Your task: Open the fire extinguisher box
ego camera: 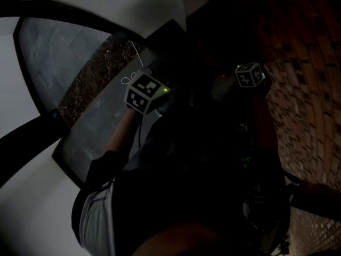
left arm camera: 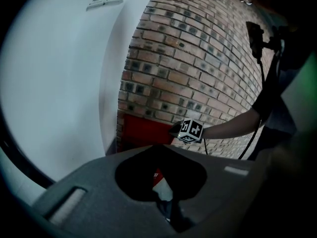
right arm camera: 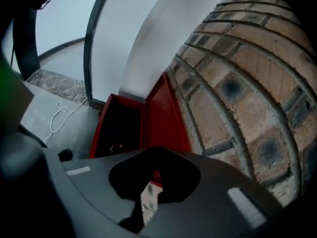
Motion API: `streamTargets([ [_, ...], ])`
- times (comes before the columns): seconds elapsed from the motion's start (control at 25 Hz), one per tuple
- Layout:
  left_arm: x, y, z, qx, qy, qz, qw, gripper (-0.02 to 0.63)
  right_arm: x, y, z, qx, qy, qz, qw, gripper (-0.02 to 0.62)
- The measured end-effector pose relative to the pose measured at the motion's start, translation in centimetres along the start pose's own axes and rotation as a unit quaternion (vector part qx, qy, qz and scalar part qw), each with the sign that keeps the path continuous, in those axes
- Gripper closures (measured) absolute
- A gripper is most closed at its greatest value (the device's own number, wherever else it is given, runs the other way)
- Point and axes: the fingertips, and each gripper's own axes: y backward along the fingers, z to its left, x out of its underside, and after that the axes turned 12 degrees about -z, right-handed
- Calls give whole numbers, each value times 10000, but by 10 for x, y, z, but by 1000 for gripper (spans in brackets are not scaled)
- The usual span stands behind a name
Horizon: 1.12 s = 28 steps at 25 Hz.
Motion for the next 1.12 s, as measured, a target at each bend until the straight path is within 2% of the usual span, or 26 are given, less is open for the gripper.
streamTargets([
  [0.2,2,8,9,-136,26,-15,9999,606,-6,0,6,-92,-14,-55,9999,598],
  [0.4,-1,19,13,-237,46,-135,9996,606,-27,7,22,-480,-104,-160,9987,598],
  [0.68,-5,43,18,-441,53,-362,9984,606,-58,14,34,-753,28,-282,9968,597],
  [0.76,-5,51,19,-501,46,-416,9979,606,-61,16,42,-968,-65,-220,9950,597],
  [0.84,-4,59,19,-540,32,-469,9974,606,-59,18,60,-1419,-523,20,9885,597],
  [0.92,-5,69,19,-573,11,-530,9970,606,-60,24,85,-2031,-1395,154,9690,597],
  [0.96,-5,75,20,-595,4,-562,9966,606,-64,28,100,-2393,-1854,125,9530,597],
  [1.04,-3,86,21,-673,24,-631,9957,606,-77,45,135,-3262,-2624,95,9081,597],
  [1.12,4,98,21,-782,106,-656,9947,606,-90,66,169,-4008,-3045,105,8640,597],
])
